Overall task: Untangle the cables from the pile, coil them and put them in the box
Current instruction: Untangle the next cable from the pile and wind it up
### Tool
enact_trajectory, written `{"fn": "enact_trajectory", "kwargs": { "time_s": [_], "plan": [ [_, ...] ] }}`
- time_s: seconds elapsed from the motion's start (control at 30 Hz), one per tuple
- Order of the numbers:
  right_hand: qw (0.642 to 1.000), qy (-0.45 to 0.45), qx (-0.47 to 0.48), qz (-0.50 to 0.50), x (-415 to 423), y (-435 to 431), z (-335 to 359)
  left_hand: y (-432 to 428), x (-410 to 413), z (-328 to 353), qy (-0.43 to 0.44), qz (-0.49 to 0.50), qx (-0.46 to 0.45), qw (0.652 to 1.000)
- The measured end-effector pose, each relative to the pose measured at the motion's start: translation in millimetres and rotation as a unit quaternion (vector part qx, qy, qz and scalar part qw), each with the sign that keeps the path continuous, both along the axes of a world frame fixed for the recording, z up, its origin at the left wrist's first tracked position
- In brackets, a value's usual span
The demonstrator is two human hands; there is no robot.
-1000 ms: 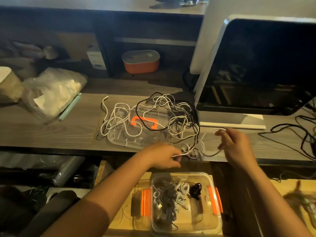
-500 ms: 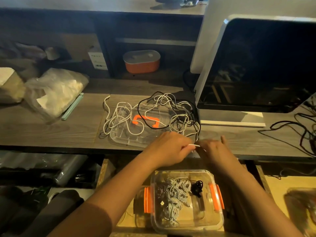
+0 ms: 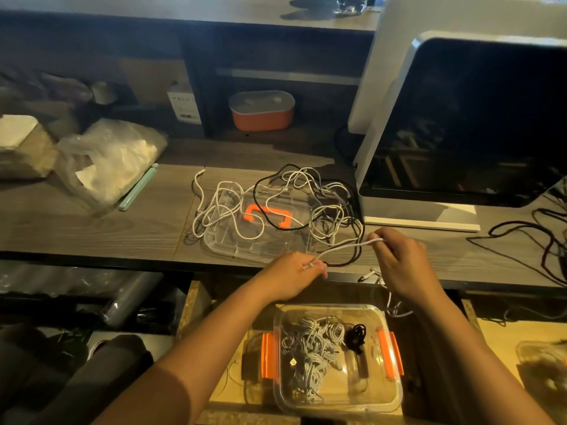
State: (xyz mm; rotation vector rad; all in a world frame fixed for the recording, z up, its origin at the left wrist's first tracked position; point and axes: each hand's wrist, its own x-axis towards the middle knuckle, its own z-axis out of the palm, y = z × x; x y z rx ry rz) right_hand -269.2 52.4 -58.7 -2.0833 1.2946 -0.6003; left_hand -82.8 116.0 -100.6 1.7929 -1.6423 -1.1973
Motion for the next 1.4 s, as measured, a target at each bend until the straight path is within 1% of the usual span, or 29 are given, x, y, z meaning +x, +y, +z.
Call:
{"fn": "enact_trajectory", "kwargs": {
  "time_s": [0.07,0.13,0.17,0.2,0.23,0.3,0.33,0.4,0.43,0.47,0.5,0.53,0.57,0.6,0.63,0.67,0.7,0.73,0.8,0.9,0.93,1.0,1.07,1.17,1.23,1.3,1.33,1.37,1.4],
  "plan": [
    [0.999,-0.006,0.028,-0.022,0.6,-4.0,-5.9,-0.6,-5.7,1.4,0.053,-0.004,0.012,0.999],
    [0.996,0.007,0.08,-0.045,1.2,-5.6,-13.6,-0.3,-12.5,9.6,0.154,0.015,0.01,0.988],
    [0.993,0.026,0.107,-0.047,2.4,-4.7,-17.0,-0.8,-16.7,17.0,0.217,0.027,0.002,0.976],
    [0.989,0.056,0.133,-0.034,4.8,-1.8,-19.5,-1.5,-20.9,25.1,0.27,0.032,-0.008,0.962],
    [0.984,0.085,0.157,-0.004,8.6,3.2,-20.8,-3.6,-25.2,32.8,0.298,0.029,-0.026,0.954],
    [0.973,0.102,0.193,0.078,20.8,16.2,-22.5,-10.0,-36.9,44.7,0.319,0.029,-0.075,0.944],
    [0.968,0.094,0.201,0.114,27.7,23.9,-22.3,-13.0,-43.5,48.0,0.339,0.052,-0.089,0.935],
    [0.965,0.079,0.198,0.155,39.0,36.4,-22.1,-19.6,-51.5,52.0,0.391,0.157,-0.093,0.902],
    [0.965,0.077,0.191,0.161,41.5,40.0,-23.2,-22.3,-51.6,50.4,0.393,0.211,-0.103,0.889],
    [0.966,0.082,0.183,0.161,42.6,42.1,-24.9,-23.6,-49.4,47.4,0.366,0.249,-0.119,0.889],
    [0.966,0.098,0.173,0.162,42.1,43.4,-26.1,-24.6,-45.3,43.7,0.3,0.269,-0.142,0.904],
    [0.965,0.121,0.164,0.166,40.7,44.2,-26.3,-24.8,-39.5,39.8,0.194,0.264,-0.169,0.93],
    [0.963,0.138,0.156,0.169,39.3,44.5,-25.3,-24.2,-34.1,35.9,0.054,0.235,-0.182,0.953],
    [0.963,0.144,0.151,0.169,37.3,44.4,-23.4,-22.7,-30.2,32.3,-0.073,0.196,-0.179,0.961],
    [0.964,0.14,0.149,0.169,34.9,43.1,-20.2,-21.2,-27.8,28.2,-0.162,0.166,-0.169,0.958],
    [0.965,0.133,0.151,0.169,32.0,41.4,-15.5,-19.5,-25.9,23.7,-0.221,0.144,-0.157,0.952],
    [0.965,0.123,0.159,0.166,28.2,38.5,-9.6,-18.1,-24.7,19.8,-0.251,0.126,-0.144,0.949],
    [0.966,0.11,0.172,0.159,23.9,34.9,-2.7,-15.9,-23.0,17.4,-0.259,0.114,-0.127,0.951],
    [0.968,0.075,0.2,0.132,15.7,27.4,10.6,-10.9,-17.3,12.5,-0.243,0.091,-0.096,0.961],
    [0.98,0.039,0.176,0.081,6.7,15.9,23.4,-3.4,-13.3,10.6,-0.229,0.051,-0.078,0.969],
    [0.984,0.03,0.164,0.07,5.3,13.3,26.6,-1.0,-14.3,11.8,-0.242,0.038,-0.072,0.967],
    [0.988,-0.012,0.152,0.033,3.8,9.5,31.1,2.9,-17.9,12.7,-0.301,0.022,-0.067,0.951],
    [0.987,-0.05,0.15,-0.002,3.8,6.8,32.8,5.3,-19.6,11.3,-0.35,0.025,-0.089,0.932],
    [0.979,-0.092,0.181,-0.029,2.7,3.2,27.2,7.4,-17.1,16.0,-0.348,0.003,-0.136,0.928],
    [0.972,-0.113,0.198,-0.052,-0.7,1.1,23.4,8.6,-15.1,17.8,-0.316,-0.047,-0.163,0.934],
    [0.97,-0.126,0.195,-0.072,-3.4,-1.1,20.0,10.1,-14.4,16.4,-0.265,-0.082,-0.152,0.949],
    [0.971,-0.129,0.185,-0.08,-3.8,-2.1,18.2,11.2,-14.9,15.7,-0.219,-0.08,-0.129,0.964],
    [0.973,-0.128,0.171,-0.087,-3.8,-2.9,16.7,11.3,-16.4,14.1,-0.151,-0.064,-0.1,0.981],
    [0.975,-0.126,0.158,-0.094,-3.3,-3.0,14.9,11.2,-18.9,14.4,-0.058,-0.037,-0.071,0.995]
  ]
}}
